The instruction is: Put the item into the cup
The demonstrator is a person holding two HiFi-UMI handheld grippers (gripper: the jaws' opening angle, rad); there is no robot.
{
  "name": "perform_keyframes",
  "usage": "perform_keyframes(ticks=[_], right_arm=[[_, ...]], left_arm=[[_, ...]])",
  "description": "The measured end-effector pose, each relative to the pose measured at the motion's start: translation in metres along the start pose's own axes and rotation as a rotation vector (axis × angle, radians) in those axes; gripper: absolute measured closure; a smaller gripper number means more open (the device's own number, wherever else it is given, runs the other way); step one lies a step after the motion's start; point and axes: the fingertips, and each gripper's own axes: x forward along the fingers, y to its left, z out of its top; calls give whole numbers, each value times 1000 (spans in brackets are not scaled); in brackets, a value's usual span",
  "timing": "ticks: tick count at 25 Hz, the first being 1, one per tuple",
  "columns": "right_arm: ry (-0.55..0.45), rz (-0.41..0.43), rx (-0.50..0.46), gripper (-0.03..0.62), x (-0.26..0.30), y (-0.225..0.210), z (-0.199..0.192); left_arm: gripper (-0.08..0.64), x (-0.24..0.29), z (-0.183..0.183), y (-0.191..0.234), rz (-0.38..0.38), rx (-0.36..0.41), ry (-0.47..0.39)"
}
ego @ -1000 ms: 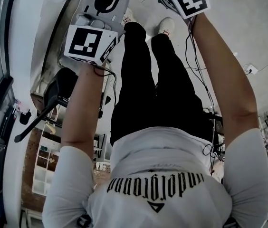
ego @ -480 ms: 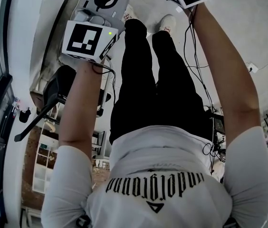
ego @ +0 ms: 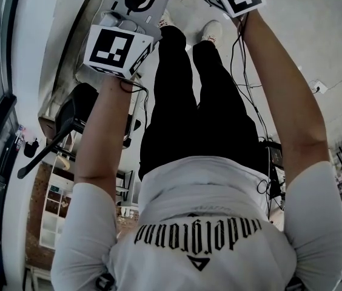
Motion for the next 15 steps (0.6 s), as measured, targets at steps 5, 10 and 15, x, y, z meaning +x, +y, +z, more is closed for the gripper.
perform_keyframes(ticks=[5, 10, 15], right_arm=[[2, -30, -25, 523, -20, 3, 10], [-26, -49, -31, 523, -61, 18, 32], [-58, -62, -39, 528, -100, 33, 59]], left_arm=[[545, -8, 23, -12, -3, 5, -12], [545, -22, 50, -28, 2, -2, -28], [545, -35, 76, -35, 35, -1, -35]])
